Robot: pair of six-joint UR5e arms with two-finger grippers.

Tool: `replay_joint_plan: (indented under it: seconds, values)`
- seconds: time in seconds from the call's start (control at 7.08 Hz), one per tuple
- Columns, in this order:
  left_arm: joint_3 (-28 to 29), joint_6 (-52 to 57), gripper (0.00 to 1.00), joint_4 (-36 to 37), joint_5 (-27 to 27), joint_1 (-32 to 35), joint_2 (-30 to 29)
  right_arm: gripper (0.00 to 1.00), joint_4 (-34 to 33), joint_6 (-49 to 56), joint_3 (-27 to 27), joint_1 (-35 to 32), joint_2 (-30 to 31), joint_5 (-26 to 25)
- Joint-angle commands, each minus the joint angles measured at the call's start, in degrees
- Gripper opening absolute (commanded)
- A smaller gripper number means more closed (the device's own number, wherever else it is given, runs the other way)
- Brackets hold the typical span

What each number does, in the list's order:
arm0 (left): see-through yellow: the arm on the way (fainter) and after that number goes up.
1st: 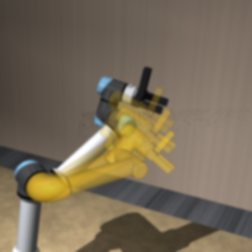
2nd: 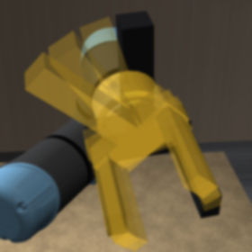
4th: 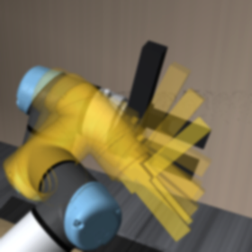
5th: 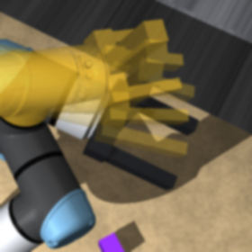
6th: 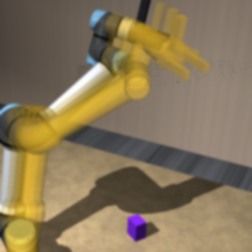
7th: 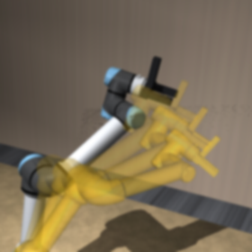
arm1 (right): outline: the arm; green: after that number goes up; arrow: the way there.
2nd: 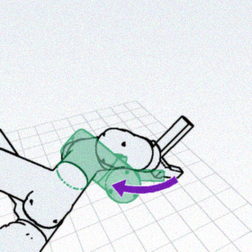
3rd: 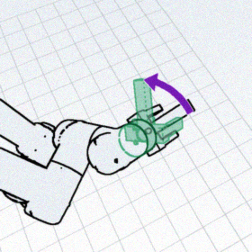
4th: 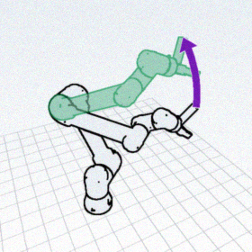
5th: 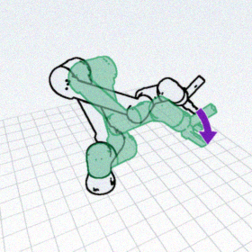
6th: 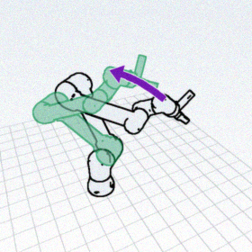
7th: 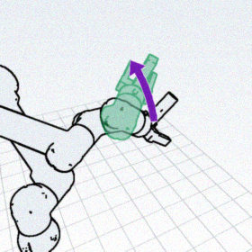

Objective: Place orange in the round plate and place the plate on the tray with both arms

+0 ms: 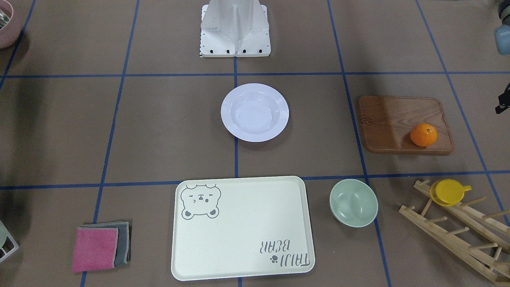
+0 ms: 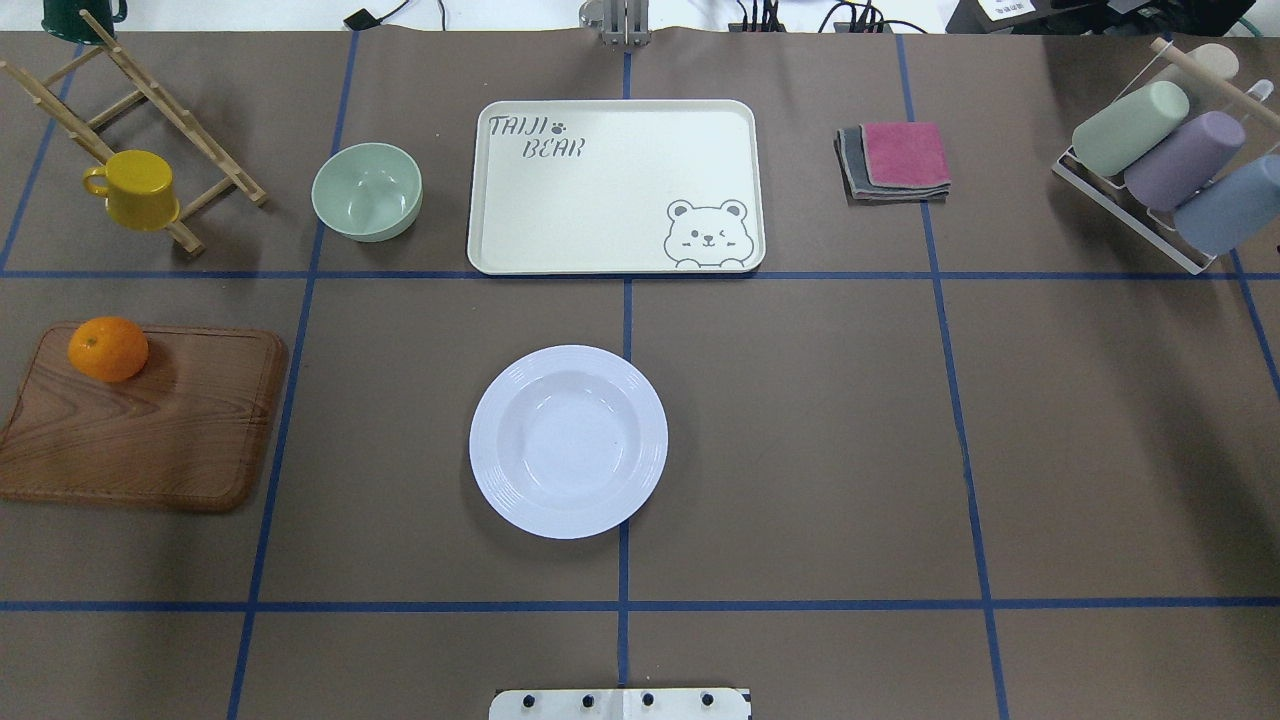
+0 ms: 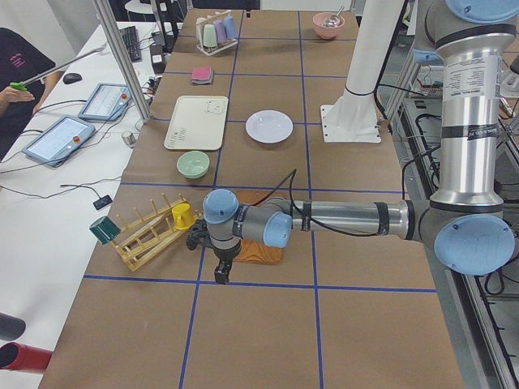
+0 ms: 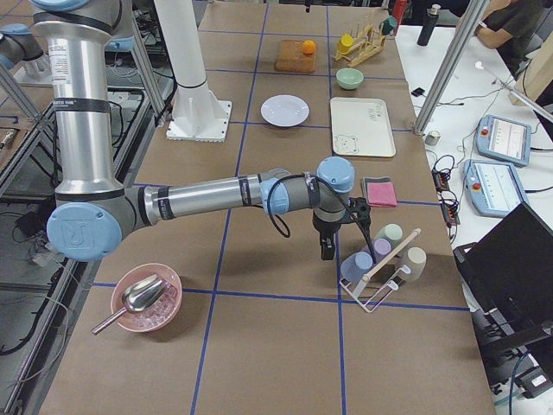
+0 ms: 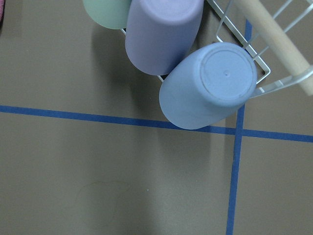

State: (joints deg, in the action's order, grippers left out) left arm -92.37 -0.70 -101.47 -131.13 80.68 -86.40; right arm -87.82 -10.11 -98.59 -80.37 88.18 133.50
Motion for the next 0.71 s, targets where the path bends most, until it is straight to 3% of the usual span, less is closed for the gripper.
replay_joint_plan:
  seconds: [0.0, 0.28, 0.57]
  values:
    - [0.0, 0.0, 0.99, 0.0, 0.0, -0.1, -0.1, 1.00, 0.0, -0.2, -1.9, 1.7, 0.0, 0.3]
    - [-2.1, -3.5, 0.99, 0.0, 0.0, -0.3, -0.2, 1.00, 1.1, -0.2, -2.8, 4.3, -2.8, 2.8]
    - [-3.2, -9.0, 0.99, -0.7, -0.1, -1.1, -0.4, 1.00, 12.7, -9.9, -3.4, 9.6, -3.7, 8.4]
